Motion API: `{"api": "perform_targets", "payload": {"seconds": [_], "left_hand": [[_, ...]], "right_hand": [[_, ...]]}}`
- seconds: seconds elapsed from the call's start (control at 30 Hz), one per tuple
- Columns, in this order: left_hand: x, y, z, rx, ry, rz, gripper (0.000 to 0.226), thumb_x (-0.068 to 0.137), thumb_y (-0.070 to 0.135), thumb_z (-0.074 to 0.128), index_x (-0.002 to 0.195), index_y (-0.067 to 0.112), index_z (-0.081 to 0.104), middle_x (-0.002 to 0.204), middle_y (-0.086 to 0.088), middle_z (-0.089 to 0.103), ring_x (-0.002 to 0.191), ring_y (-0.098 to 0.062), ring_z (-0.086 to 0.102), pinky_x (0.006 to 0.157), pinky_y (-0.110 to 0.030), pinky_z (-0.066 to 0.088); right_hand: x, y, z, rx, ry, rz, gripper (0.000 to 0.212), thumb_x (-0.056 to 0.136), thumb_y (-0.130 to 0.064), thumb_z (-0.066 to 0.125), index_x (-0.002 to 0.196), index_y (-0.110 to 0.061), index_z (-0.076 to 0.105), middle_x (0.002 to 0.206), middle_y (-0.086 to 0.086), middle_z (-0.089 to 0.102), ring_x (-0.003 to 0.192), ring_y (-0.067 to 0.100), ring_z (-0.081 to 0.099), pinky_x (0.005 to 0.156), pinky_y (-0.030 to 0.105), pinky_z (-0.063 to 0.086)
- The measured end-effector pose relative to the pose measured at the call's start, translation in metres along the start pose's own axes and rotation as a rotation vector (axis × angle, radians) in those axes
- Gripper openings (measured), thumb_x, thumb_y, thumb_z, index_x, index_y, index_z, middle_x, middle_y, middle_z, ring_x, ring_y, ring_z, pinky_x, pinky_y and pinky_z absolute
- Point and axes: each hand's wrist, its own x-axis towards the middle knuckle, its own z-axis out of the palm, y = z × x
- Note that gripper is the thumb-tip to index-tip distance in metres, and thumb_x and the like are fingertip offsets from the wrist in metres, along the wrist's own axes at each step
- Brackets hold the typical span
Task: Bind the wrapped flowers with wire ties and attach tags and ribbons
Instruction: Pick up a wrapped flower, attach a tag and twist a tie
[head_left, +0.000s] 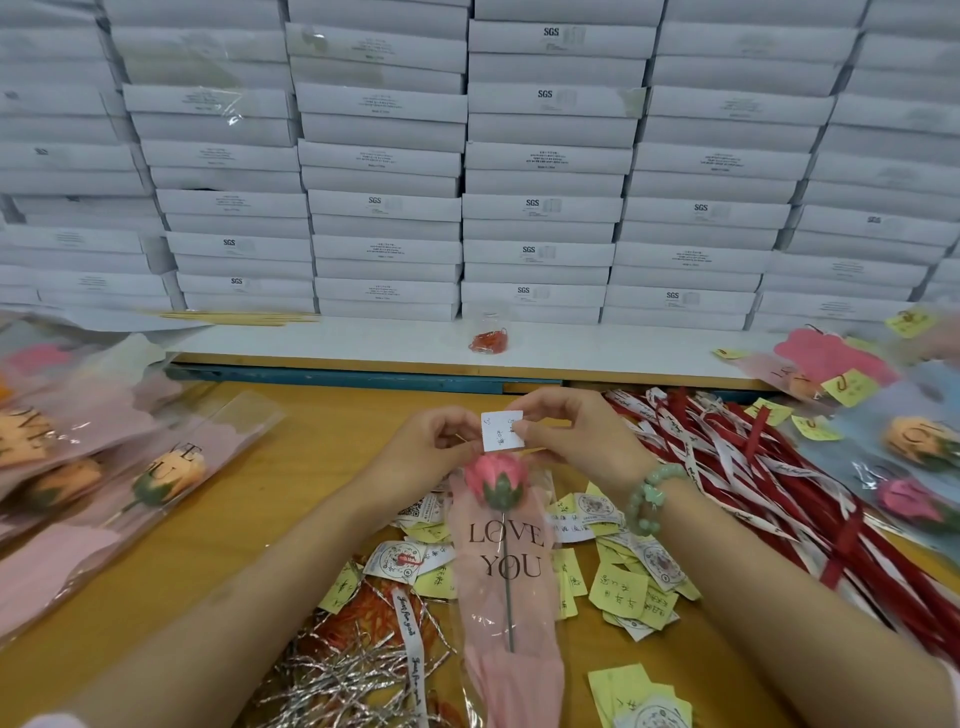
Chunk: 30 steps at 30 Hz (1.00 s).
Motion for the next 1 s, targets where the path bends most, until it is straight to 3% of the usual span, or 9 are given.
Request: {"api": "perform_targets", "payload": {"seconds": [0.07,0.27,0.53,0.7,0.83,1.0], "left_hand": [[-0.0005,0.0012,0.0004,0.002,0.000,0.002,0.026,0.091,0.000,0.062,0.095,0.024,0.070,0.088,0.010,0.076,0.079,-0.002,0.069,0.067,-0.015,0.052],[-0.0022,0.0031,0.0004,-0.005,-0.006,0.004,0.025,0.090,-0.001,0.062,0.097,0.022,0.070,0.089,0.008,0.075,0.084,-0.003,0.068,0.071,-0.015,0.052],[-0.0018,0.0032,0.0009,-0.002,0.002,0.006,0.027,0.091,0.000,0.063,0.096,0.026,0.070,0.089,0.011,0.076,0.083,-0.001,0.069,0.069,-0.013,0.051],[-0.0017,0.0031,0.0007,-0.011,0.012,0.014,0.025,0.090,-0.003,0.062,0.094,0.020,0.072,0.091,0.008,0.076,0.083,-0.004,0.070,0.072,-0.014,0.053],[-0.0012,0.0019,0.0002,-0.011,0.001,0.022,0.023,0.091,0.000,0.063,0.095,0.021,0.072,0.092,0.006,0.076,0.087,-0.009,0.071,0.074,-0.017,0.055],[-0.0005,-0.0004,-0.0004,-0.025,-0.013,0.026,0.016,0.091,0.004,0.064,0.099,0.016,0.072,0.096,0.001,0.076,0.091,-0.015,0.072,0.081,-0.026,0.058]], "right_hand": [[-0.0002,0.0005,0.0000,0.014,-0.007,0.018,0.014,0.090,-0.005,0.066,0.091,-0.018,0.071,0.098,0.009,0.073,0.085,0.019,0.073,0.076,0.037,0.060],[-0.0022,-0.0014,-0.0005,0.117,-0.029,0.071,0.009,0.091,-0.004,0.063,0.096,-0.010,0.069,0.087,0.006,0.077,0.081,0.015,0.074,0.065,0.027,0.061],[-0.0020,-0.0017,-0.0002,0.085,-0.015,0.073,0.014,0.091,-0.004,0.063,0.094,-0.016,0.070,0.088,0.004,0.076,0.077,0.012,0.073,0.064,0.027,0.061],[-0.0014,-0.0005,0.0025,0.016,0.013,0.052,0.024,0.091,0.000,0.061,0.090,-0.022,0.069,0.101,0.006,0.070,0.076,0.012,0.073,0.061,0.026,0.059],[-0.0013,0.0011,0.0051,-0.162,0.012,-0.009,0.021,0.090,-0.004,0.063,0.098,-0.022,0.071,0.098,0.000,0.072,0.083,0.009,0.068,0.058,0.015,0.049],[-0.0028,0.0008,0.0090,-0.230,0.025,-0.062,0.013,0.092,-0.003,0.060,0.097,-0.011,0.068,0.088,0.007,0.072,0.078,0.012,0.064,0.062,0.020,0.052]]}}
